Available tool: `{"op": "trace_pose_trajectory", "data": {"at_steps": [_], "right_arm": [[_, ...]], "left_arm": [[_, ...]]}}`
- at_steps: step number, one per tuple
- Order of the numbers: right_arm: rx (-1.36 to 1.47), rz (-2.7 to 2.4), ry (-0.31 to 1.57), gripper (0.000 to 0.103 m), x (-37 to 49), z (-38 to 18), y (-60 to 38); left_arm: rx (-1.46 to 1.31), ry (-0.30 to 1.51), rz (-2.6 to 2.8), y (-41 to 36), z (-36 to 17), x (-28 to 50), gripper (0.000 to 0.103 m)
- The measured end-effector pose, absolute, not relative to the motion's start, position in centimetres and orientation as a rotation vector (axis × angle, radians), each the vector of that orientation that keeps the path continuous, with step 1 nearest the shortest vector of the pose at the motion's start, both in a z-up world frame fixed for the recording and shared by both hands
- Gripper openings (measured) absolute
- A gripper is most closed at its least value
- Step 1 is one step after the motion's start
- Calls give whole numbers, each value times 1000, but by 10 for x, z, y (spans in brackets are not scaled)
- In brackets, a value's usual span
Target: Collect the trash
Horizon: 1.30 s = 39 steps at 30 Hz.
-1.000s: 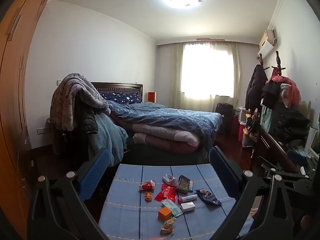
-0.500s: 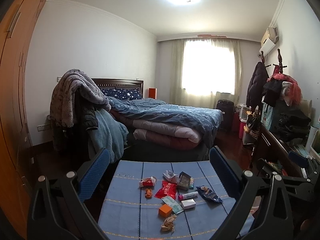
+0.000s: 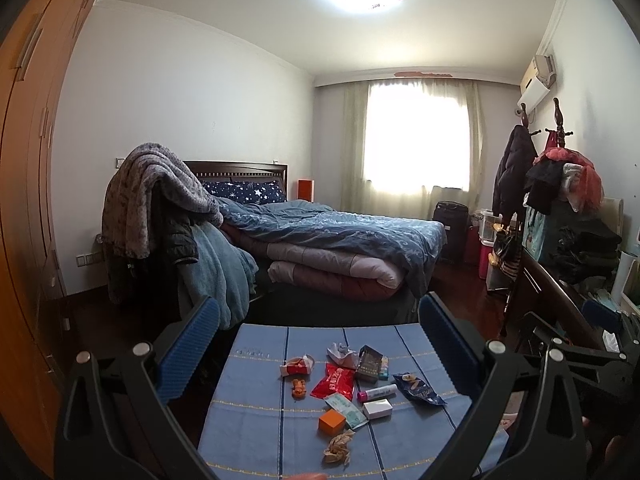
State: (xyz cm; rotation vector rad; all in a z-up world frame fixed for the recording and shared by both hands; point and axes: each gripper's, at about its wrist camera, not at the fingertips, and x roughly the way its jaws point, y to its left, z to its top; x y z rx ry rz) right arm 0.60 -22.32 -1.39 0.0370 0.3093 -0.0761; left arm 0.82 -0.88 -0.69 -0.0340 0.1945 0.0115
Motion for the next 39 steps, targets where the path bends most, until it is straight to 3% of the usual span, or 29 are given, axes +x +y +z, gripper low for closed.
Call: {"op": "trace_pose_trajectory", "data": {"at_steps": [39], "right_arm": [[43, -105, 254, 99, -6, 5, -235]], "left_arm": [[-30, 177, -1, -5, -5, -2, 100]]}}
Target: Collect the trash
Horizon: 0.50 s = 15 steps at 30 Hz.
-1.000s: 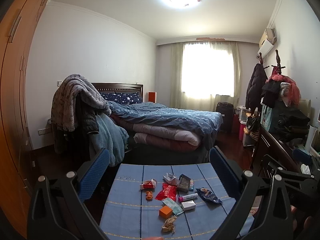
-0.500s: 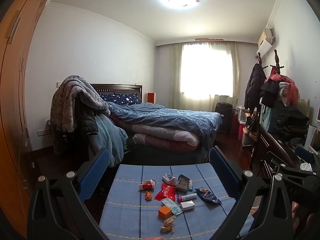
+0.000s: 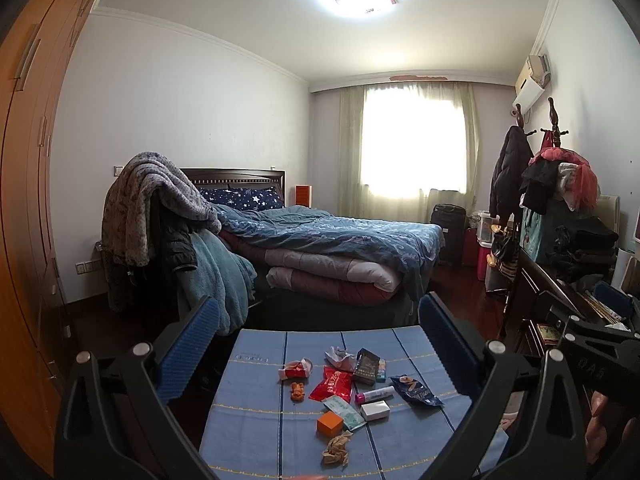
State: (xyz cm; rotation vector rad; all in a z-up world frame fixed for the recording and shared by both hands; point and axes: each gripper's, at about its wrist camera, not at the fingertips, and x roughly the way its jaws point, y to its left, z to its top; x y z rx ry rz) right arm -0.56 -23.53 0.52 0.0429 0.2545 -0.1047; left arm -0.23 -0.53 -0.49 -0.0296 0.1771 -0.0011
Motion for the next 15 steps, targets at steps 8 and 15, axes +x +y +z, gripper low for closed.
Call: {"op": "trace_pose_trajectory", "data": {"at_steps": [8, 15], "right_arm": [[45, -105, 254, 99, -6, 4, -234], [45, -101, 282, 99, 4, 1, -230]], "left_arm": [[-26, 183, -4, -6, -5, -1, 100], [-25, 215, -10, -4, -8, 13, 100]]}}
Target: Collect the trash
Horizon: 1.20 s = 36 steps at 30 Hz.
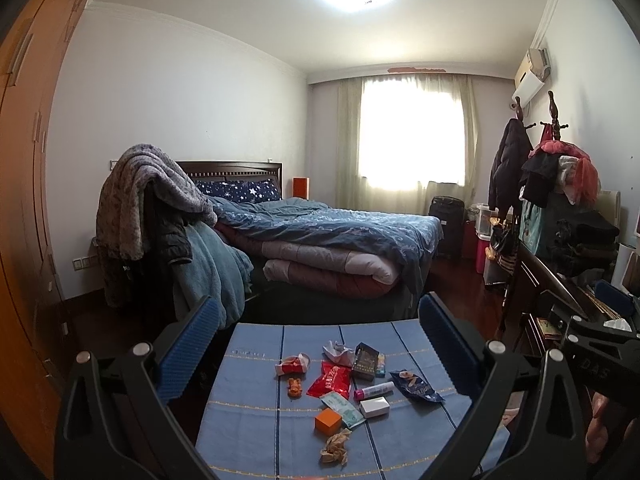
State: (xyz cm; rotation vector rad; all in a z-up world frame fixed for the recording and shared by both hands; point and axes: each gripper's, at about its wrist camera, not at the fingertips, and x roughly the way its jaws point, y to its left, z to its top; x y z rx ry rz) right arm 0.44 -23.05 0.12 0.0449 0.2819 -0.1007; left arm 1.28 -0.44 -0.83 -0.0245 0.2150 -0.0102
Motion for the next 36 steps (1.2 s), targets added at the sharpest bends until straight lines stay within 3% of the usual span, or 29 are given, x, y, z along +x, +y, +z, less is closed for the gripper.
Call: {"op": "trace_pose_trajectory", "data": {"at_steps": [13, 18, 23, 30, 36], "right_arm": [[47, -81, 383, 99, 49, -41, -233], [23, -56, 496, 99, 79, -87, -232], [24, -13, 643, 99, 109, -150, -229], [43, -12, 796, 99, 147, -208, -234], [46, -23, 835, 99, 168, -228, -242]], "left_arm": [[-8, 321, -30, -12, -44, 69, 100], [-20, 484, -86, -8, -111, 109, 99], [-51, 770, -70, 0, -218, 165, 99], [-85, 892, -26, -5, -285, 233, 99], [-94, 958, -5, -17, -312, 253, 79]]}}
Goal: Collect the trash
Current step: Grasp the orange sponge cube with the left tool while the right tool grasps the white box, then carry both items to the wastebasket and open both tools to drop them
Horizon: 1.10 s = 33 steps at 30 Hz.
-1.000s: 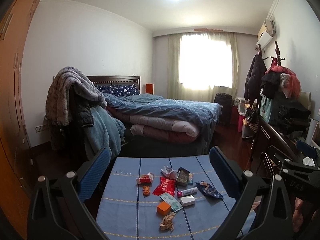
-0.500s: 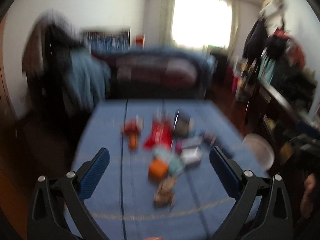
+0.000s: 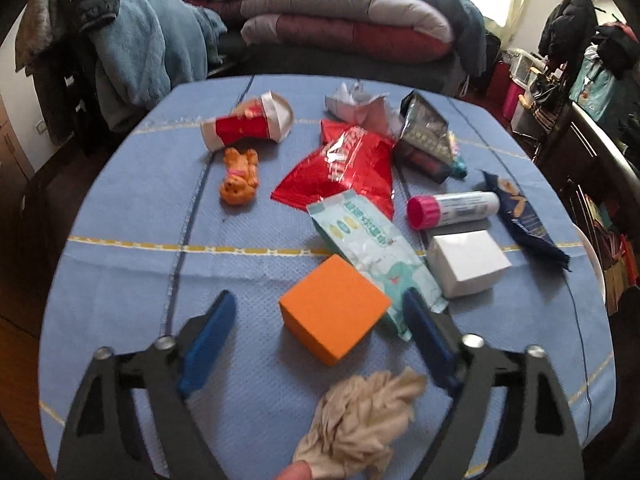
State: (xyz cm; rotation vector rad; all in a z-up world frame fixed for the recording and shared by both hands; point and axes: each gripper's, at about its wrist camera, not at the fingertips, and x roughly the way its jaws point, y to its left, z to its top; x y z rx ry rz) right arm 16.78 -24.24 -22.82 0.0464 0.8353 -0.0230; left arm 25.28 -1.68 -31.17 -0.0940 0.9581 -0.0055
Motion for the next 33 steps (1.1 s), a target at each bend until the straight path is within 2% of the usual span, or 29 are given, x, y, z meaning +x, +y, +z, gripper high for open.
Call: {"op": "trace_pose_trajectory", "data": {"at_steps": [1, 4, 5, 11, 21, 22, 25, 33], "right_arm": [[45, -26, 840, 99, 170, -230, -243], [46, -25, 864, 99, 181, -241, -243], [51, -19, 867, 97, 185, -244, -243], [95, 125, 942, 83, 209, -262, -220], [6, 205, 1011, 76, 243, -289, -160], [5, 206, 1019, 73, 245, -292, -158], [-45, 169, 998, 52, 243, -292, -154], [-16, 165, 968, 51, 232, -281, -175]], "left_arm": [[-120, 956, -12, -14, -314, 254, 75], [-167, 933, -15, -9, -312, 253, 51], [-177, 935, -21, -8, -311, 254, 49], [-224, 894, -20, 4, -302, 247, 48], [-270, 849, 51, 44, -285, 237, 49], [-270, 849, 50, 46, -285, 237, 49], [-274, 846, 41, 46, -285, 237, 49], [-247, 812, 25, 35, -272, 233, 49]]}}
